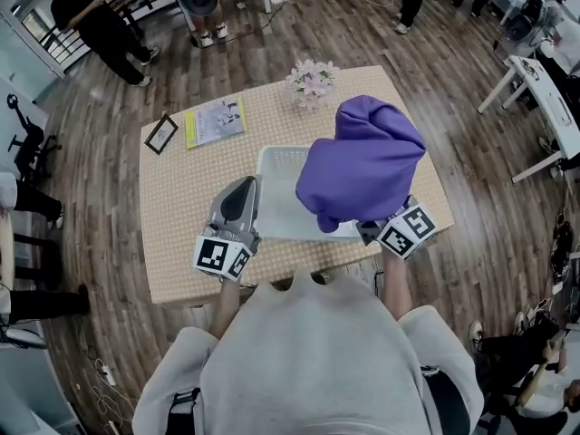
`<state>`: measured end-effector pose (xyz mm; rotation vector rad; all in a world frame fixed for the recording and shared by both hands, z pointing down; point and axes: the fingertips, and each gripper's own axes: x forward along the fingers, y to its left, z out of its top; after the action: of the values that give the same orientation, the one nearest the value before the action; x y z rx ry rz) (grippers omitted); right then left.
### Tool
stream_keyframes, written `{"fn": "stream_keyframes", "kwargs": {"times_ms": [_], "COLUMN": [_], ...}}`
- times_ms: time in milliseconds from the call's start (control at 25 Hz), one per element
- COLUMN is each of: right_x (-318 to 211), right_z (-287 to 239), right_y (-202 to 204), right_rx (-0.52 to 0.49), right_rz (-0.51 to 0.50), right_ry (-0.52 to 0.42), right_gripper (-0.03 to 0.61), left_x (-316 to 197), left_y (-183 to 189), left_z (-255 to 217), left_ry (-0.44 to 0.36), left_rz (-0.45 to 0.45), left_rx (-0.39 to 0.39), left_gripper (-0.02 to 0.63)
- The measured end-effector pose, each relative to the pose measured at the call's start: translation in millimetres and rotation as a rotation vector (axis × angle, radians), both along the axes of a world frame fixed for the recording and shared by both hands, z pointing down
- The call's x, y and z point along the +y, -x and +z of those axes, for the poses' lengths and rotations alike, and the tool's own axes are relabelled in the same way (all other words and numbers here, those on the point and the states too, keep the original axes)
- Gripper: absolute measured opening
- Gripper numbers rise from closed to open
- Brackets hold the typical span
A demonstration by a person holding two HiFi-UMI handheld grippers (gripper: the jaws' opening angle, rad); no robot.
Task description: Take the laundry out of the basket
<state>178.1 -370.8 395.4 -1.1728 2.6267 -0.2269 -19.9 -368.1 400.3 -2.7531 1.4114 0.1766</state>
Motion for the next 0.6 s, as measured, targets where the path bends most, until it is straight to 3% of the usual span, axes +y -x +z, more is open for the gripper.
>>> {"fn": "stream_keyframes", "kwargs": {"times_ms": [600], "right_x": [114.1], "right_z": [-58.6], "right_y": [68.4], "right_rx": [0.054], "right_rz": [0.255], "right_ry": [-0.097], "right_gripper": [0.256], "left_x": [89.8], "left_y": [76.5], "left_z": [-20.1], "left_ry": [0.001], "left_rz": [0.186], "left_rx": [0.105], "left_gripper": [0.010]}}
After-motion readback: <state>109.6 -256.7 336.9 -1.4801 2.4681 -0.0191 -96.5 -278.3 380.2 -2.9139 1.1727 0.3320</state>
